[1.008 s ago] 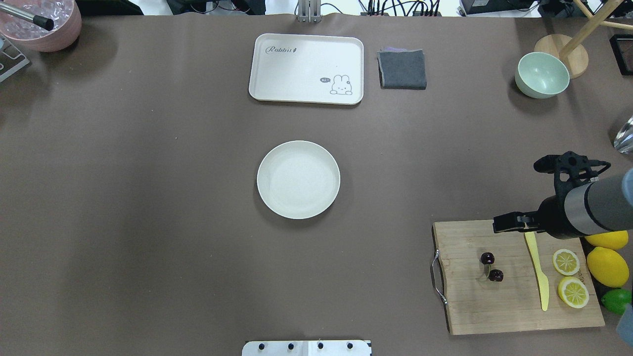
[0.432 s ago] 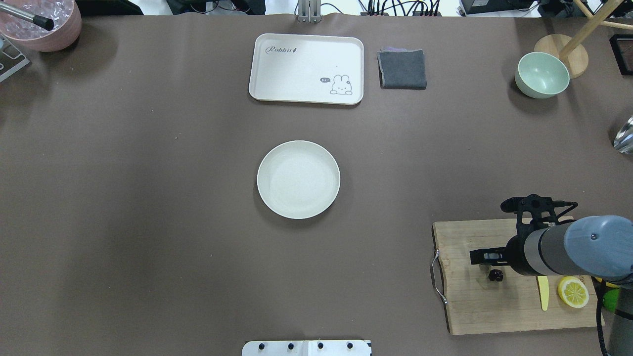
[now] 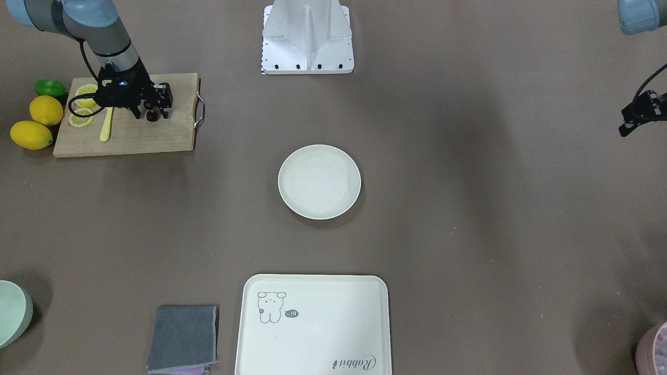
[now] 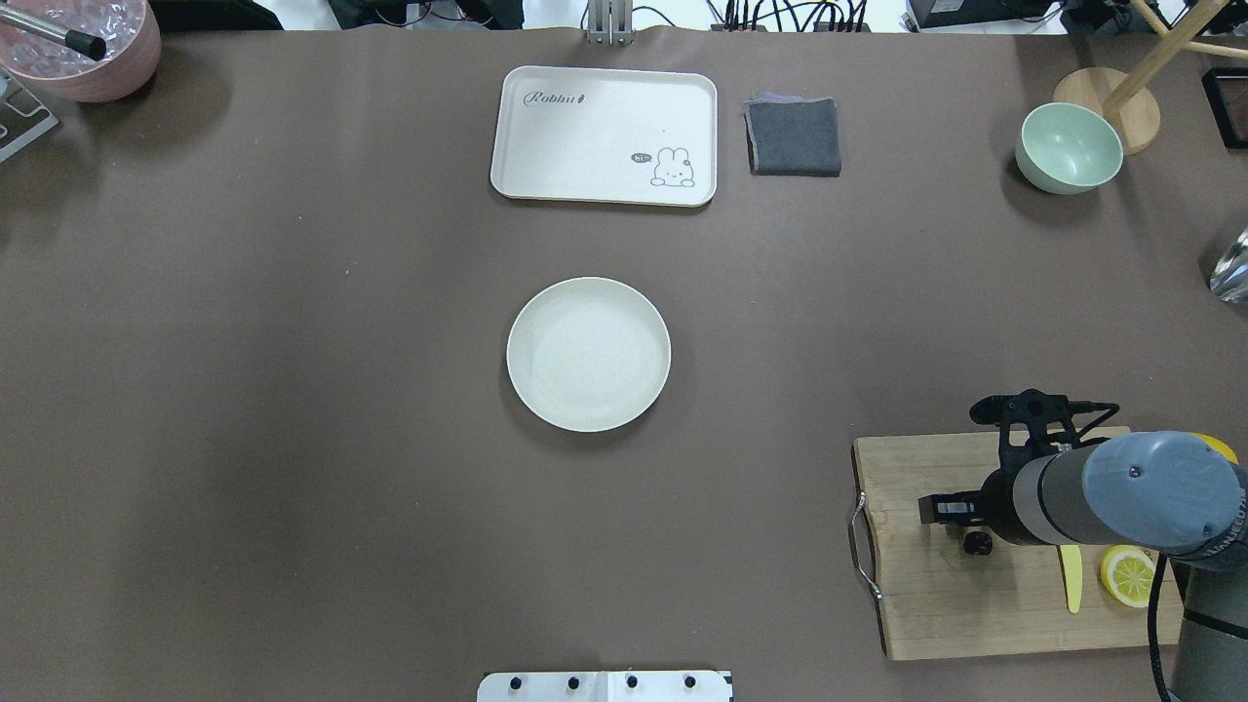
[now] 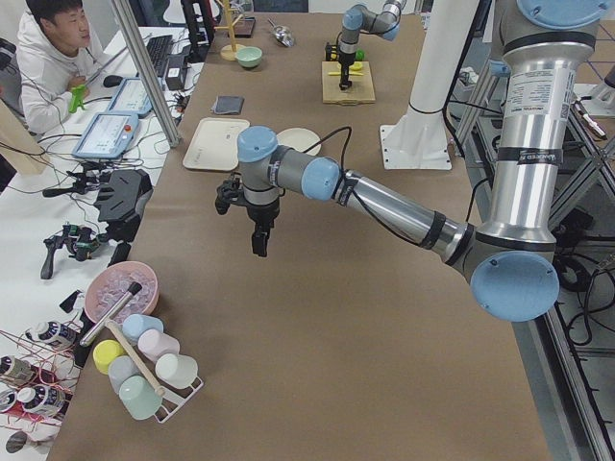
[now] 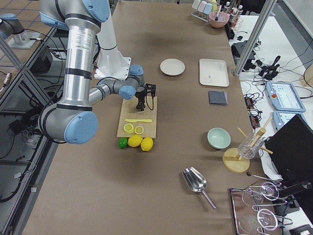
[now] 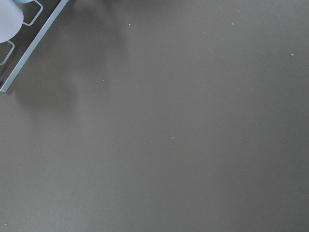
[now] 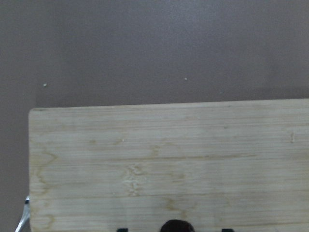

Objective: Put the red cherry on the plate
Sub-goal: 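Lower the right gripper onto the dark red cherries and grasp them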

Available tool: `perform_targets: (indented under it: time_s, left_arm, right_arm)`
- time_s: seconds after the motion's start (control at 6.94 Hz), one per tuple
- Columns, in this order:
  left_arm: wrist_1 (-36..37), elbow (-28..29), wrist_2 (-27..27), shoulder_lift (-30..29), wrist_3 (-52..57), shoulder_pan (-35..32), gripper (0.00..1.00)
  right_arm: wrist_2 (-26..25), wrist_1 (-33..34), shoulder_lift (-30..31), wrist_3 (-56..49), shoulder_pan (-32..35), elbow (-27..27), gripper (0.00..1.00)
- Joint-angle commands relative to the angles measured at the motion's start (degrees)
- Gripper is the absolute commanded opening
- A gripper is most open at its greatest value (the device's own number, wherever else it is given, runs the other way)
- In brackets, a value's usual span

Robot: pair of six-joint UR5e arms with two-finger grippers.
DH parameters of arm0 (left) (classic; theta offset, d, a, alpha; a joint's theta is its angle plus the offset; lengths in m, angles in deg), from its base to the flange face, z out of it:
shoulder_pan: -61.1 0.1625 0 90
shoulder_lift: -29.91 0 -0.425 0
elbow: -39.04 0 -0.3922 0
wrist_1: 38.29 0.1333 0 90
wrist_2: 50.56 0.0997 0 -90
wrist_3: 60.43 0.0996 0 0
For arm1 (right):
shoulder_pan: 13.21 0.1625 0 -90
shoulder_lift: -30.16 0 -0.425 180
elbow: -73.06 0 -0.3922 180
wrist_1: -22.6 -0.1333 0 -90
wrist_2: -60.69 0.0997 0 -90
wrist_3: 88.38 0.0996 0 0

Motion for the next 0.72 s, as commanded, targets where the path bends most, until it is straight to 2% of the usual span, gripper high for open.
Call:
perform_targets:
  time_s: [0.0, 0.14, 0.29, 0.58]
  left_arm:
    - [-0.09, 0.55, 0.00, -0.06, -0.01, 0.00, 0.98]
    - [-0.87, 0.91, 0.00, -0.06, -0.10, 0.00, 0.98]
    - [-2.45, 1.69, 0.00, 0.03, -0.10, 0.00, 0.98]
    - [-2.90, 2.14, 0.00, -0.06, -0.10, 0.09, 0.98]
  right_arm:
    - [0.13, 0.17, -0.46, -0.08, 0.13, -0.22, 0.42]
    - [0.21, 0.17, -0.37, -0.09, 0.31, 0.04, 0.19]
    - [0.56, 0.17, -0.37, -0.17, 0.83, 0.74, 0.00]
    - [0.83, 0.43, -0.54, -0.26, 1.71, 2.06, 0.00]
